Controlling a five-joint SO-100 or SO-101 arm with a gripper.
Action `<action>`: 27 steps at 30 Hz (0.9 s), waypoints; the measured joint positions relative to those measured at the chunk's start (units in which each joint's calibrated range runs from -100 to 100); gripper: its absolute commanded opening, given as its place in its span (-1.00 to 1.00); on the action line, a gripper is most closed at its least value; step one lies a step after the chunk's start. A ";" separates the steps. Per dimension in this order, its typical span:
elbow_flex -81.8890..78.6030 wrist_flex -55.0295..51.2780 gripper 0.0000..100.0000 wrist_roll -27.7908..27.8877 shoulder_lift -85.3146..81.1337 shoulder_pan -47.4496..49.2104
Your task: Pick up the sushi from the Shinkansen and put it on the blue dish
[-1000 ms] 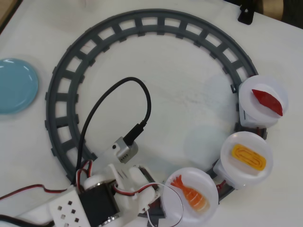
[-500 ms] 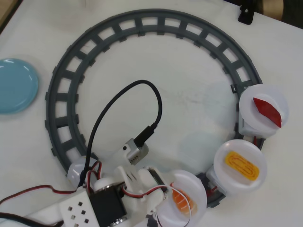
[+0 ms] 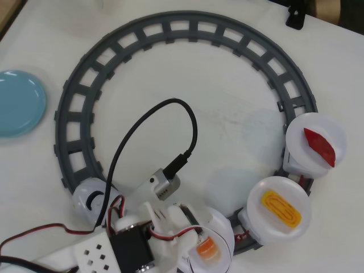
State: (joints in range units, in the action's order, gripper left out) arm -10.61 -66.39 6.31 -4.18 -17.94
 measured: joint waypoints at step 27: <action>-8.05 3.95 -0.94 0.00 -0.59 -2.94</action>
State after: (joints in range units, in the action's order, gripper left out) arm -18.66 -62.44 6.31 -4.77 -20.88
